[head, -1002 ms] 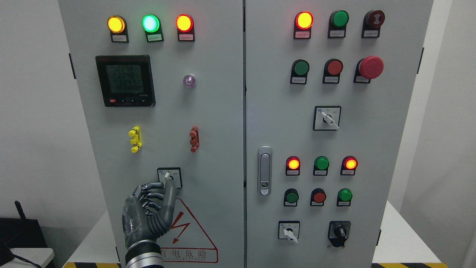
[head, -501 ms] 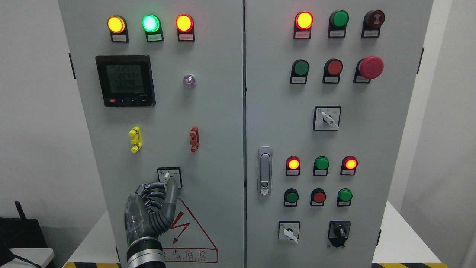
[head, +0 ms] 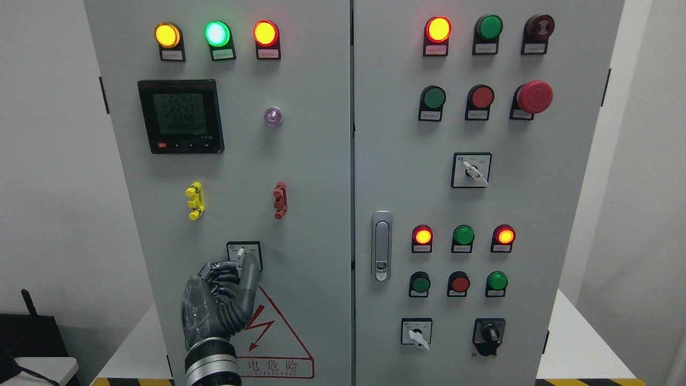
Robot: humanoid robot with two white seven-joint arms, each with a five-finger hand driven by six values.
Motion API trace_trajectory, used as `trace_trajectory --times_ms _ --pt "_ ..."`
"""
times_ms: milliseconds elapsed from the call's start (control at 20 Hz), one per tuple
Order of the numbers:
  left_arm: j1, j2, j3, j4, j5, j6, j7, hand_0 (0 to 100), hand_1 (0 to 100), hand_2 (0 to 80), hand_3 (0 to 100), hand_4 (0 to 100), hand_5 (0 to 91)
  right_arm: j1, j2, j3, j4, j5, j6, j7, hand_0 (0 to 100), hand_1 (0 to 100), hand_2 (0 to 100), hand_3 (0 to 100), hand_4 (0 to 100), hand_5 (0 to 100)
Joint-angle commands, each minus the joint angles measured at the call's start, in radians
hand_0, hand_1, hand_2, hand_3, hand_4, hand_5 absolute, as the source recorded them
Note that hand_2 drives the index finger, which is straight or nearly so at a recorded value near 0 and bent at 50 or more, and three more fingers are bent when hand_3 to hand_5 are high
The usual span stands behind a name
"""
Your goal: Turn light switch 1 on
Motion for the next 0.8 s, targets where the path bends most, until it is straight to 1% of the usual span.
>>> trace_trajectory --times_ms 0,200,301,752 --pt "-0.003 -0.002 -0.004 -0.002 -0.003 0.001 0.006 29 40 44.8 67 80 81.7 0.000 0.000 0.000 0.000 -0.018 0.001 0.001 12 39 0 0 0 0" --pt "-0.003 -0.004 -0.004 -0.002 -0.005 0.009 0.006 30 39 44.5 67 80 81.4 0.000 0.000 0.000 0.000 -0.017 0.001 0.001 12 39 0 0 0 0" --pt "-0.003 -0.004 -0.002 -0.003 -0.003 0.029 0.006 30 39 44.3 67 80 81.4 0.000 0.000 0.000 0.000 -0.017 0.001 0.001 12 39 0 0 0 0" --pt "-0.007 -0.004 -0.004 -0.002 -0.005 0.032 0.005 32 39 44.1 66 80 81.4 0.000 0.000 0.000 0.000 -0.018 0.001 0.001 12 39 0 0 0 0"
